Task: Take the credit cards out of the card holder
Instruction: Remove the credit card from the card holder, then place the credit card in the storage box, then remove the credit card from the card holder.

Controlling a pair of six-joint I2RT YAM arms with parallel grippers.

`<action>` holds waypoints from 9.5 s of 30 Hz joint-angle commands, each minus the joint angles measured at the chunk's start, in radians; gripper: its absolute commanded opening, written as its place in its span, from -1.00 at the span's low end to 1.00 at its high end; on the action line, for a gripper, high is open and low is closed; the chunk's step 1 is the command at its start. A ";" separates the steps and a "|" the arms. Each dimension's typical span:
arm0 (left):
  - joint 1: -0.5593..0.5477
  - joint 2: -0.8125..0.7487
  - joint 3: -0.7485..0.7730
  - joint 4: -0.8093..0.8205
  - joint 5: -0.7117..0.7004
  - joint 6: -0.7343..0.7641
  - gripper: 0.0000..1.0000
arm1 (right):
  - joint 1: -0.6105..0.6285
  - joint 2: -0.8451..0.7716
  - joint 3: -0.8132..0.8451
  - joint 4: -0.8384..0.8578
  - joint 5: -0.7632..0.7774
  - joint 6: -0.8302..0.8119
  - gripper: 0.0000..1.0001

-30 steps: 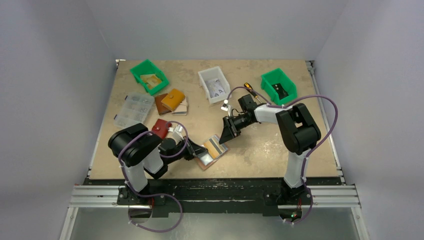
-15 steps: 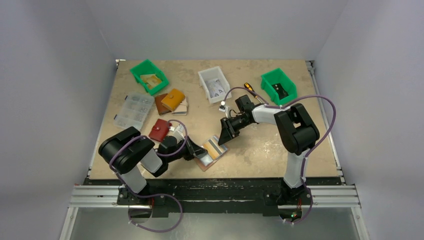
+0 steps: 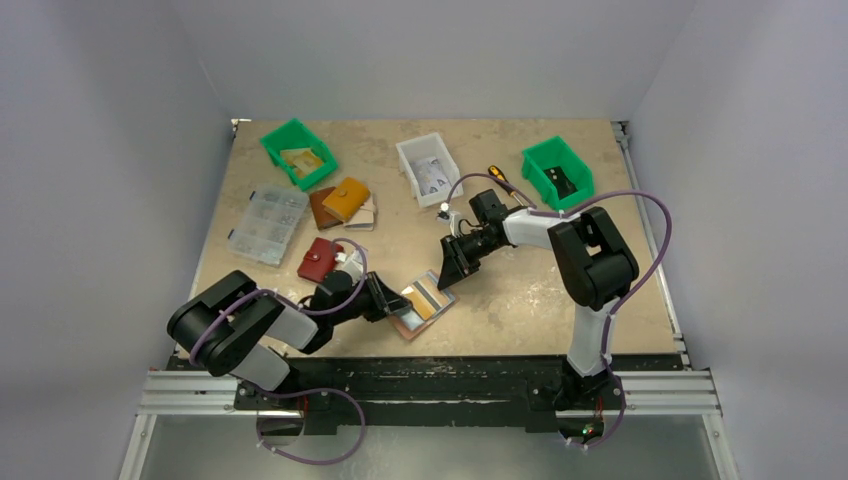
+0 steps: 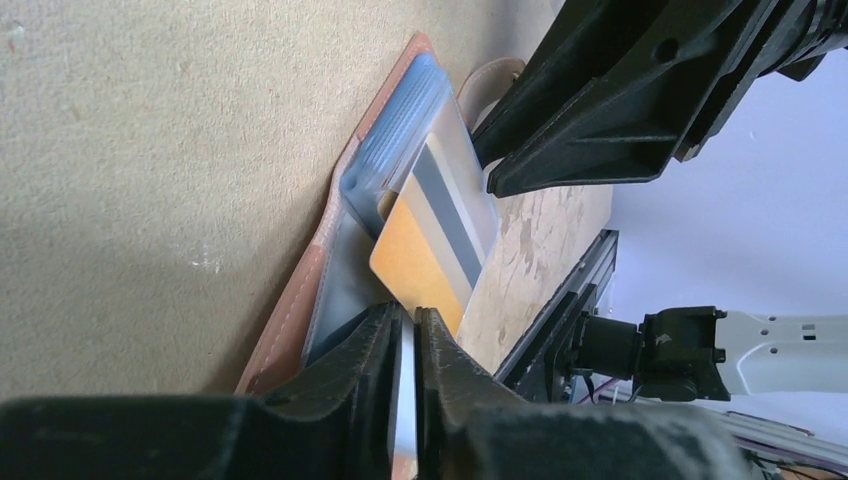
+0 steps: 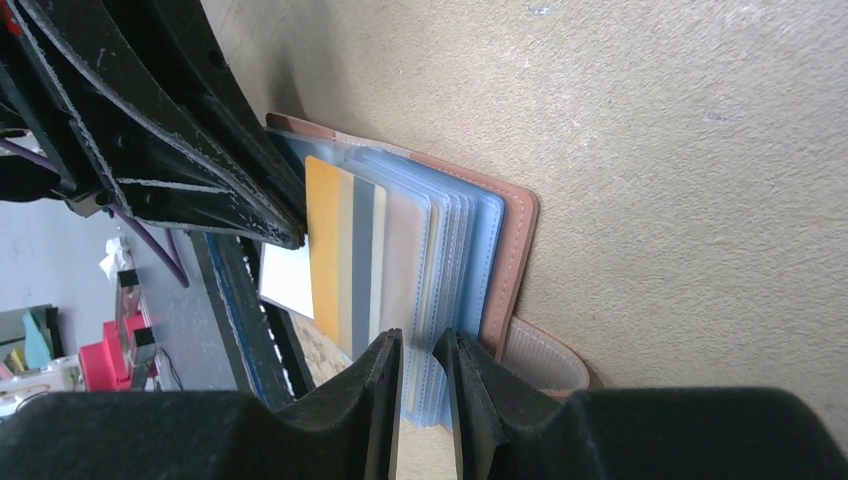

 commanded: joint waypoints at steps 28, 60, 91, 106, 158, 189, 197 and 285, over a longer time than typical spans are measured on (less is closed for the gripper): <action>-0.025 0.608 -0.060 0.850 -0.066 -0.347 -1.00 | 0.011 -0.002 0.026 -0.017 0.060 -0.040 -0.39; 0.010 0.303 -0.258 0.595 -0.065 -0.280 -1.00 | 0.011 -0.006 0.026 -0.003 0.149 -0.016 -0.70; 0.010 -0.726 0.217 -0.993 -0.161 0.273 -1.00 | 0.011 -0.206 0.070 -0.128 0.084 -0.239 -0.21; -0.154 -0.575 0.558 -0.909 -0.087 0.709 -1.00 | -0.024 -0.539 0.081 -0.422 -0.226 -0.802 0.54; -0.337 -0.606 0.337 -0.455 -0.545 -0.532 0.73 | -0.034 -0.765 0.216 -0.472 -0.013 -1.418 -1.00; -0.328 -0.410 0.488 -0.476 -0.619 -0.724 -0.39 | 0.064 -0.783 0.086 -0.317 0.021 -1.360 -1.00; -0.292 -0.409 0.464 -0.409 -0.588 -0.612 -1.00 | 0.067 -0.808 0.046 -0.359 -0.019 -1.363 0.32; 0.819 -0.383 0.765 -0.857 -0.054 0.366 1.00 | -0.171 -0.886 -0.263 0.221 -0.310 -0.462 0.98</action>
